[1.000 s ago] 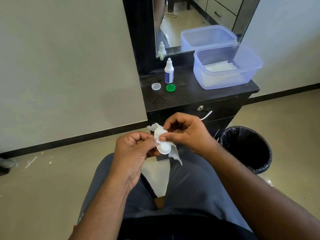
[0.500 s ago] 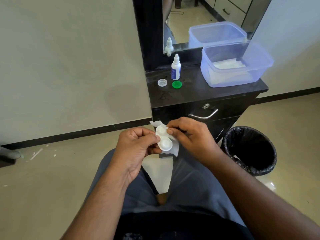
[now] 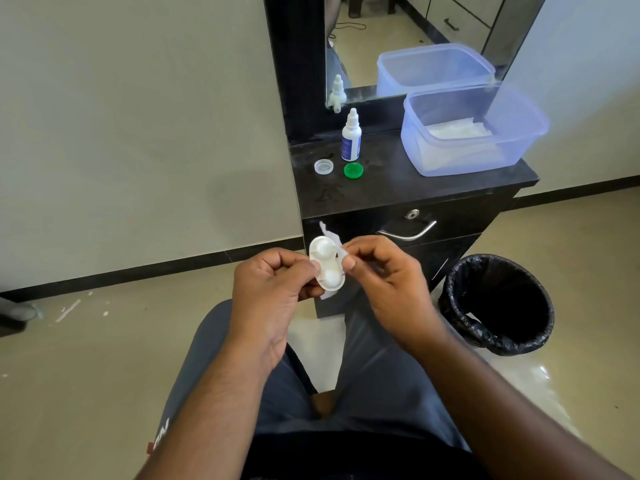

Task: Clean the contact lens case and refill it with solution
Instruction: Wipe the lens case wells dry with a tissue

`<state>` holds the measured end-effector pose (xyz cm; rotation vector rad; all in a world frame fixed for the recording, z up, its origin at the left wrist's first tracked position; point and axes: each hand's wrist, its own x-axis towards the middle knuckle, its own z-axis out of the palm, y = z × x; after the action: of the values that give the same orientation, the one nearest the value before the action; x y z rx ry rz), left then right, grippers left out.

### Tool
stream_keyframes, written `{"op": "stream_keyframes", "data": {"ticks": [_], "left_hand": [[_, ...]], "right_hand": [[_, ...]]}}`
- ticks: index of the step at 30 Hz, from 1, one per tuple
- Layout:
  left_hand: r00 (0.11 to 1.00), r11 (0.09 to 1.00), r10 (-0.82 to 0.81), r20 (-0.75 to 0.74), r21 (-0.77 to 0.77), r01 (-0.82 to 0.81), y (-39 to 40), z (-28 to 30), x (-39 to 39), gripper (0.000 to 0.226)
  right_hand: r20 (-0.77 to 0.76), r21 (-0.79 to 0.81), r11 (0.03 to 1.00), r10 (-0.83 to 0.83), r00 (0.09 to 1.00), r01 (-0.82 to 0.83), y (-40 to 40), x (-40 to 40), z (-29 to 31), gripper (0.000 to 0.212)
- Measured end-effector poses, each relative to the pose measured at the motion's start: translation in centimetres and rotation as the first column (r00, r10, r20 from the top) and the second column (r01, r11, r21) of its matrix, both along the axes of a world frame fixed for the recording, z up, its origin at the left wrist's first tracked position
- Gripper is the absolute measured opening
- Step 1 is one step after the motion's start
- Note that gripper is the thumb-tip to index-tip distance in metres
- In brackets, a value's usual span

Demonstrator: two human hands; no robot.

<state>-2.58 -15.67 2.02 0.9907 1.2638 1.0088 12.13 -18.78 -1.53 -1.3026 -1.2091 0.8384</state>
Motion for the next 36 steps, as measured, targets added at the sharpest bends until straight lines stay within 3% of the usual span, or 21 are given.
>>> {"op": "stream_keyframes", "data": {"ticks": [3, 6, 12, 15, 18, 22, 26, 32, 36], "left_hand": [[1.000, 1.000, -0.014, -0.016, -0.006, 0.013, -0.1, 0.0, 0.1, 0.009], [0.999, 1.000, -0.018, -0.032, -0.024, 0.017, -0.3, -0.1, 0.1, 0.010], [0.994, 0.989, -0.104, -0.028, -0.110, 0.101, -0.4, 0.2, -0.5, 0.001], [0.995, 0.986, -0.098, -0.022, -0.135, 0.094, -0.4, 0.4, -0.3, 0.004], [0.995, 0.982, -0.101, -0.024, -0.166, 0.096, -0.3, 0.4, 0.1, 0.011], [0.993, 0.974, -0.119, 0.008, -0.195, 0.118, -0.2, 0.6, 0.6, 0.014], [0.993, 0.974, -0.114, -0.042, -0.203, 0.104, -0.3, 0.4, 0.7, 0.019], [0.990, 0.982, -0.106, -0.090, -0.165, 0.090, -0.8, 0.0, 0.4, 0.013], [0.992, 0.983, -0.100, -0.080, -0.163, 0.086, -1.0, 0.0, 0.3, 0.012]], "right_hand": [[0.282, 0.158, 0.987, -0.037, 0.959, -0.008, -0.1, 0.3, 0.1, 0.010], [0.499, 0.145, 0.984, 0.020, 0.867, -0.106, 0.1, 0.7, 0.1, 0.014], [0.658, 0.144, 0.972, 0.045, 0.751, -0.184, 0.0, 0.9, 0.8, 0.016], [0.701, 0.168, 0.969, 0.013, 0.713, -0.183, -0.1, 0.9, 1.2, 0.022], [0.774, 0.202, 0.931, 0.038, 0.631, -0.304, -0.1, 1.2, 1.3, 0.020], [0.670, 0.208, 0.944, 0.053, 0.741, -0.256, 0.2, 2.0, 1.6, 0.019], [0.745, 0.212, 0.896, 0.110, 0.658, -0.390, 0.4, 1.7, 1.4, 0.017], [0.767, 0.236, 0.880, 0.092, 0.634, -0.413, 0.5, 1.7, 0.4, 0.013], [0.738, 0.225, 0.913, 0.069, 0.671, -0.341, 0.5, 2.1, 0.3, 0.014]]}}
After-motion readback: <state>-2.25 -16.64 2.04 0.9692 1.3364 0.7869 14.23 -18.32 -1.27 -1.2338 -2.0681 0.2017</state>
